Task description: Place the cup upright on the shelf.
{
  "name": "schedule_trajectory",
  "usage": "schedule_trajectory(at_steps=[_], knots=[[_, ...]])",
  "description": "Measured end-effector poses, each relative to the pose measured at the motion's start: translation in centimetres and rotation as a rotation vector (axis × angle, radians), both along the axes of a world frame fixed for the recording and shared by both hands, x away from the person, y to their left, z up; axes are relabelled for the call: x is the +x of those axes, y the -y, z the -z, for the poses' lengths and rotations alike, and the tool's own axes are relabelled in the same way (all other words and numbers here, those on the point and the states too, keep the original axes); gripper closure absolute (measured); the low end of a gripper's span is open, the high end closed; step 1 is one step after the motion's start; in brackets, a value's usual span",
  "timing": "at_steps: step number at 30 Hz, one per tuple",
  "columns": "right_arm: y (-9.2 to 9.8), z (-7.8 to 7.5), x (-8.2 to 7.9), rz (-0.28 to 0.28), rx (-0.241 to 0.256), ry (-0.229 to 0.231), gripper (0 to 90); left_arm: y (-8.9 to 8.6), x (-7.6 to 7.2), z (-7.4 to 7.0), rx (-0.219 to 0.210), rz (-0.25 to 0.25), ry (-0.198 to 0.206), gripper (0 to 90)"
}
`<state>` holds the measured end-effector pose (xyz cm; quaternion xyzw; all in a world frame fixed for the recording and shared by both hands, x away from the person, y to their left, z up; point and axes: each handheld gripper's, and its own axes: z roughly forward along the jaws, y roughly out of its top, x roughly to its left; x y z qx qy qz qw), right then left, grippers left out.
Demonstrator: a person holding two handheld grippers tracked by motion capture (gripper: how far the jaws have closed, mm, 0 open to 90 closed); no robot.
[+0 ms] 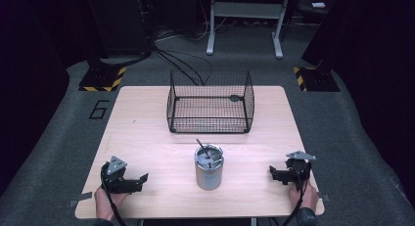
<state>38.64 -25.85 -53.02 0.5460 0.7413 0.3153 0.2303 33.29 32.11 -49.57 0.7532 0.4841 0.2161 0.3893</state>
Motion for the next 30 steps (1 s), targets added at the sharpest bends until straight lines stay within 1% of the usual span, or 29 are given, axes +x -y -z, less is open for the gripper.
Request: schedule_trajectory(at_steps=[2,4,5,7,8,9,10,11,12,13,14,17,18,21,22,24,26,27,30], knots=[[0.0,0.0,0.0,0.000,0.000,0.000,0.0,0.4,-0.3,-0.7,-0.004,0.018,0.023,0.0],[0.0,0.0,0.0,-0.001,-0.001,0.000,0.0,0.9,-0.5,-1.2,-0.011,0.037,0.034,0.0],[0.0,0.0,0.0,0.000,0.000,0.000,0.0,1.1,-0.7,-1.5,-0.010,0.052,0.031,0.0],[0.0,0.0,0.0,-0.001,-0.001,0.000,0.0,1.7,-0.8,-1.9,-0.014,0.069,0.044,0.0],[0.0,0.0,0.0,0.000,0.000,0.000,0.0,1.9,-0.9,-2.1,-0.015,0.084,0.040,0.0],[0.0,0.0,0.0,0.004,0.002,-0.003,0.0,2.4,-1.0,-2.3,-0.020,0.098,0.047,0.0],[0.0,0.0,0.0,0.000,0.000,-0.004,0.0,2.6,-1.0,-2.4,-0.022,0.101,0.058,0.0],[0.0,0.0,0.0,0.000,-0.001,-0.004,0.0,2.8,-1.1,-2.5,-0.026,0.113,0.049,0.0],[0.0,0.0,0.0,0.000,-0.001,-0.004,0.0,2.9,-1.1,-2.6,-0.021,0.124,0.054,0.0],[0.0,0.0,0.0,0.000,0.000,-0.004,0.0,3.4,-1.2,-2.7,-0.027,0.132,0.062,0.0],[0.0,0.0,0.0,0.000,-0.001,-0.004,0.0,3.6,-1.2,-2.8,-0.018,0.142,0.068,0.0],[0.0,0.0,0.0,0.000,-0.001,-0.004,0.0,4.3,-1.2,-2.9,-0.030,0.166,0.069,0.0],[0.0,0.0,0.0,0.000,-0.001,-0.004,0.0,4.5,-1.2,-3.0,-0.031,0.178,0.067,0.0],[0.0,0.0,0.0,0.000,-0.001,-0.004,0.0,5.4,-1.2,-3.6,-0.036,0.211,0.079,0.0],[0.0,0.0,0.0,0.001,0.000,-0.004,0.0,5.6,-1.2,-3.6,-0.039,0.216,0.090,0.0],[0.0,0.0,0.0,0.000,0.000,-0.004,0.0,6.2,-1.2,-4.0,-0.041,0.243,0.089,0.0],[0.0,0.0,0.0,0.000,-0.001,-0.004,0.0,6.7,-1.2,-4.3,-0.057,0.266,0.093,0.0],[0.0,0.0,0.0,0.000,-0.001,-0.004,0.0,7.2,-1.2,-4.5,-0.075,0.275,0.097,0.0],[0.0,0.0,0.0,0.000,-0.001,-0.004,0.0,7.9,-1.1,-4.9,-0.085,0.302,0.101,0.0]])
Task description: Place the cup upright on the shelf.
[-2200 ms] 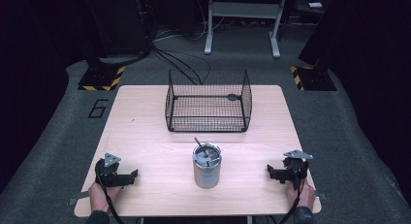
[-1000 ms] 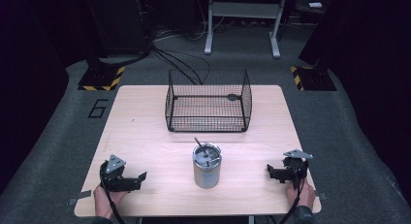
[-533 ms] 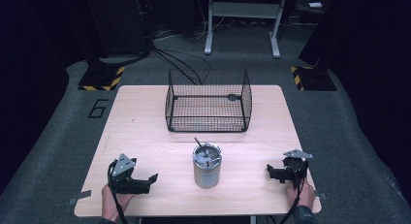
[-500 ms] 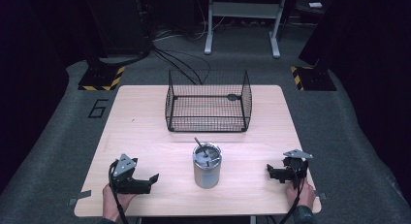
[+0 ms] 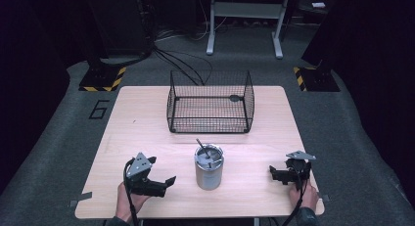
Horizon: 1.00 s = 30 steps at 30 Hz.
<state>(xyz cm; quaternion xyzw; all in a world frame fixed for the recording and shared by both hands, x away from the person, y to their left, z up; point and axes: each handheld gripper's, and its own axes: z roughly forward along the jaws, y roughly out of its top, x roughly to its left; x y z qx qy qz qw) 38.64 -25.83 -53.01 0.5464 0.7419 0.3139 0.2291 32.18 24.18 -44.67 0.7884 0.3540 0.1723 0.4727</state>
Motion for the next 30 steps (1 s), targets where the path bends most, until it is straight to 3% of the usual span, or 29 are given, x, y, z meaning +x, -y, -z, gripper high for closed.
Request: schedule_trajectory(at_steps=[5,18,30], knots=[[0.0,0.0,0.0,0.000,0.000,0.000,0.0,1.3,0.3,-0.5,-0.044,0.048,-0.006,0.0],[0.0,0.0,0.0,0.001,0.002,0.000,0.0,5.1,0.7,-0.5,-0.029,0.159,0.003,0.0],[0.0,0.0,0.0,0.000,0.001,0.000,0.0,7.2,1.5,-0.3,-0.059,0.220,0.020,0.0]])
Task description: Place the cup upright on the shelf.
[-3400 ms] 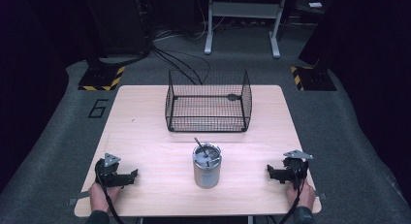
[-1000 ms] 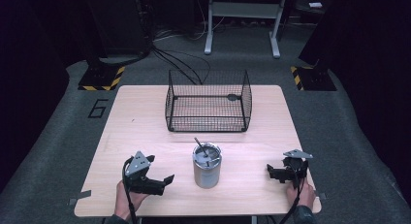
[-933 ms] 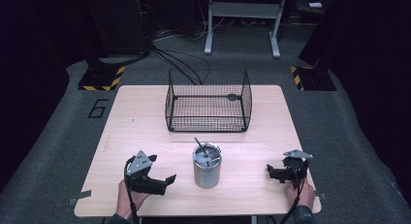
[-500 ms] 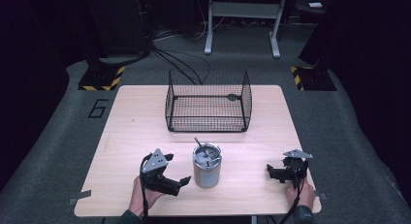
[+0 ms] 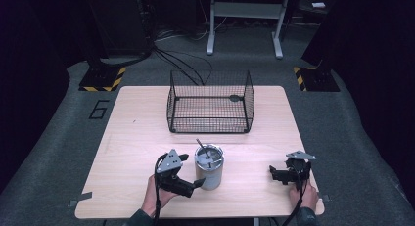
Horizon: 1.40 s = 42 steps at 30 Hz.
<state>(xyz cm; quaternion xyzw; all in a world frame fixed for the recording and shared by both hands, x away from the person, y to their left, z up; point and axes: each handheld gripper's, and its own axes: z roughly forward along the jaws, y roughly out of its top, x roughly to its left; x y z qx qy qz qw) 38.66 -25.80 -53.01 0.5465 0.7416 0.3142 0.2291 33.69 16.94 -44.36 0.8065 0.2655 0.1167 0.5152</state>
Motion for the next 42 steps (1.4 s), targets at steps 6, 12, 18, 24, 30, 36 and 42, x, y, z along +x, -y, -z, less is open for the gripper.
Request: schedule_trajectory(at_steps=[6,12,18,24,30,36,42], knots=[[0.0,0.0,0.0,0.000,0.000,0.000,0.0,0.6,0.6,0.2,-0.036,-0.006,0.009,0.0],[0.0,0.0,0.0,0.000,0.000,0.000,0.0,1.7,1.0,0.6,-0.039,0.009,0.020,0.0],[0.0,0.0,0.0,0.001,-0.001,0.001,0.0,2.2,1.1,1.1,-0.057,0.005,0.021,0.0],[0.0,0.0,0.0,-0.001,-0.002,0.001,0.0,2.8,1.5,1.8,-0.066,-0.009,0.043,0.0],[0.0,0.0,0.0,0.002,0.000,0.001,0.0,3.5,1.6,2.4,-0.078,-0.027,0.074,0.0],[0.0,0.0,0.0,0.002,0.000,0.001,0.0,4.0,1.5,2.7,-0.087,-0.045,0.085,1.0],[0.0,0.0,0.0,0.000,-0.001,0.001,0.0,4.6,1.8,3.0,-0.078,-0.061,0.098,0.9]])
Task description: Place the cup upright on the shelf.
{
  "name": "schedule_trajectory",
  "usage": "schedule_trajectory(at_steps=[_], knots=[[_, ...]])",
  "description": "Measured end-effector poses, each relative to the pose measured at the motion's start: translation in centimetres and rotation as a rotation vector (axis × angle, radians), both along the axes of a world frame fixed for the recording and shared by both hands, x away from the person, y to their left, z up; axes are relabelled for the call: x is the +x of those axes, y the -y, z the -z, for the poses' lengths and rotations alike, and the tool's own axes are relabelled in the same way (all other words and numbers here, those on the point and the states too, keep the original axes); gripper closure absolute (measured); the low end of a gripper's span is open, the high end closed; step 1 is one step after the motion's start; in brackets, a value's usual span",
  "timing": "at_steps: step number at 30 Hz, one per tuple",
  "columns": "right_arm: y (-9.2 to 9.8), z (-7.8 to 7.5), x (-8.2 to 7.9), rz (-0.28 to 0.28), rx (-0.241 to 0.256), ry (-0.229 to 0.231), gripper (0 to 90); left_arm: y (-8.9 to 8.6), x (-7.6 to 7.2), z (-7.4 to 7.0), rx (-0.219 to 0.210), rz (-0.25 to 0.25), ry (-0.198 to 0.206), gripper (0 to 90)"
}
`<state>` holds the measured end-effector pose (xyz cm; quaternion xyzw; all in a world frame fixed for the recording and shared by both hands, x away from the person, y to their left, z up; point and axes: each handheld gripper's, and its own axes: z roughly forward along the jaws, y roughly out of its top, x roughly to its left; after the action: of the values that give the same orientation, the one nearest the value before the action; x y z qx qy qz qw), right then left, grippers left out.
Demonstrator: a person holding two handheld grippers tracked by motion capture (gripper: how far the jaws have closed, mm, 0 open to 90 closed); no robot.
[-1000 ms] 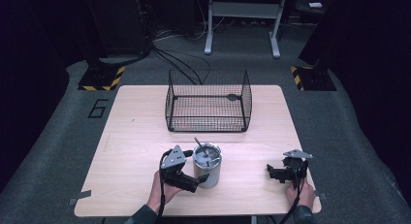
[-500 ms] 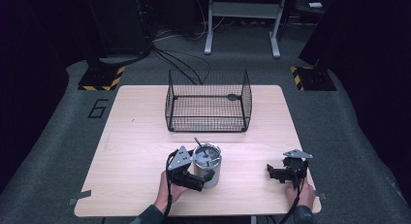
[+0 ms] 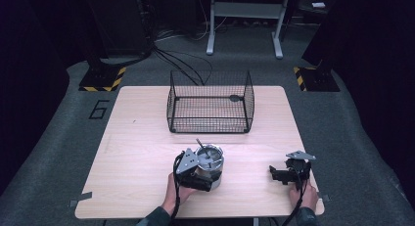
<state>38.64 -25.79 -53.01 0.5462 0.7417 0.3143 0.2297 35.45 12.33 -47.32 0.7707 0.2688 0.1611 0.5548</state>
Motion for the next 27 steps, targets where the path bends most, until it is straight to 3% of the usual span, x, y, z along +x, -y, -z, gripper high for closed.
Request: schedule_trajectory(at_steps=[6,17,21,27], knots=[[0.01,0.00,0.00,-0.001,-0.001,0.000,0.0,0.28,-0.03,0.27,-0.017,-0.019,0.016,1.3],[0.00,0.00,0.00,0.001,0.000,0.000,0.0,0.67,-0.21,0.32,0.015,-0.055,0.039,3.2],[0.01,0.00,0.00,0.000,0.000,0.000,0.0,0.49,-0.17,0.22,0.027,-0.043,0.034,3.5],[0.02,0.00,0.01,-0.001,-0.001,0.000,0.0,0.24,-0.21,0.21,0.007,-0.054,0.021,3.6]])
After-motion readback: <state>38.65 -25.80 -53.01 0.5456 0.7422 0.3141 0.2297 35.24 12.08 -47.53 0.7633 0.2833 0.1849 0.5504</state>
